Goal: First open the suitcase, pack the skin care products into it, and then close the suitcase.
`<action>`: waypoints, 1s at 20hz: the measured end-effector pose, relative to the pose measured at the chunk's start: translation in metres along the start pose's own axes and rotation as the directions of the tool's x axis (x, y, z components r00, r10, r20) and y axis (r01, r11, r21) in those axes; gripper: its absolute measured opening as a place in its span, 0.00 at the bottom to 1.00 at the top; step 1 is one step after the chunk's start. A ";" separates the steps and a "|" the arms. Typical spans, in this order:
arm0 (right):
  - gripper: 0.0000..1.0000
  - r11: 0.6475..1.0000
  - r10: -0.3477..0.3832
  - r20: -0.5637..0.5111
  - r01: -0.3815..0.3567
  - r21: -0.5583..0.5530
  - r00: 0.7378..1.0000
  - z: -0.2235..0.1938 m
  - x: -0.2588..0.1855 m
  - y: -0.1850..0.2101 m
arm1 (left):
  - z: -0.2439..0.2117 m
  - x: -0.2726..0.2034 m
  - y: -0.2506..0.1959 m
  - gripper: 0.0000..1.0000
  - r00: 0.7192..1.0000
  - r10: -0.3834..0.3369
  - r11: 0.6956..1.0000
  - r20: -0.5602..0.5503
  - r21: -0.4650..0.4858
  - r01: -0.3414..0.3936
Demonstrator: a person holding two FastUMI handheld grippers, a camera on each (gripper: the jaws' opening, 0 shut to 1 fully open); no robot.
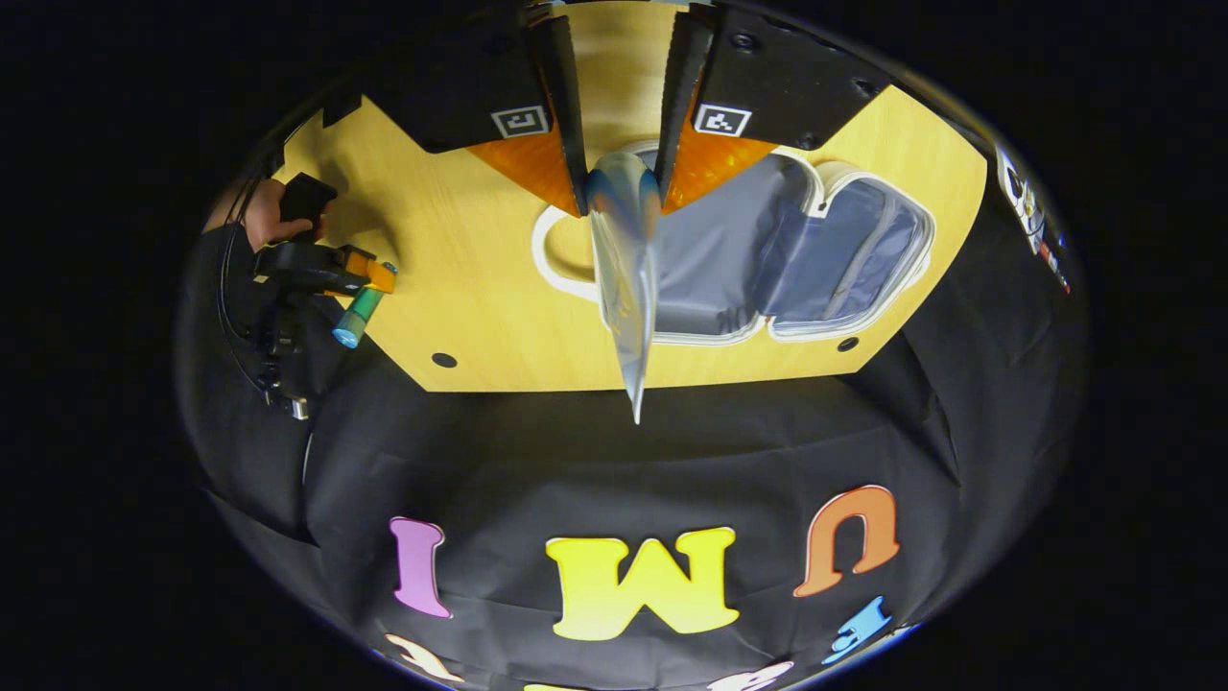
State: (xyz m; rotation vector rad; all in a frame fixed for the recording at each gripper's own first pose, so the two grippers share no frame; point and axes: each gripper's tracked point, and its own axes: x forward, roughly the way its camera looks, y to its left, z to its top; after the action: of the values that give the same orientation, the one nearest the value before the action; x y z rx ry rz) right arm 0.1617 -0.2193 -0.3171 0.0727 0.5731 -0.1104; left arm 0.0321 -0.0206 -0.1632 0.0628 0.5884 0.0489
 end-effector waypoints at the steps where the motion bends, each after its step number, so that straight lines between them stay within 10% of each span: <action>1: 0.60 1.000 0.004 -0.011 -0.004 0.000 1.000 -0.002 0.004 0.001 | -0.001 -0.001 0.005 0.41 1.000 0.008 1.000 -0.004 -0.011 -0.008; 10: 0.35 0.998 0.033 0.005 -0.034 0.056 0.999 0.012 -0.008 0.007 | -0.010 0.010 0.054 0.41 0.997 -0.020 0.996 -0.068 -0.091 0.014; 20: 0.34 0.995 0.083 0.131 -0.090 0.048 0.988 0.087 -0.183 0.005 | -0.069 0.114 0.094 0.41 0.920 -0.191 0.977 -0.342 -0.160 0.143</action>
State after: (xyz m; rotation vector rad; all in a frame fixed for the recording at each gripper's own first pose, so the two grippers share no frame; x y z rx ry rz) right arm 0.0562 -0.2073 -0.1443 0.1417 0.4371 -0.0451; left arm 0.0864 0.0835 -0.2765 -0.1287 0.9504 -0.0695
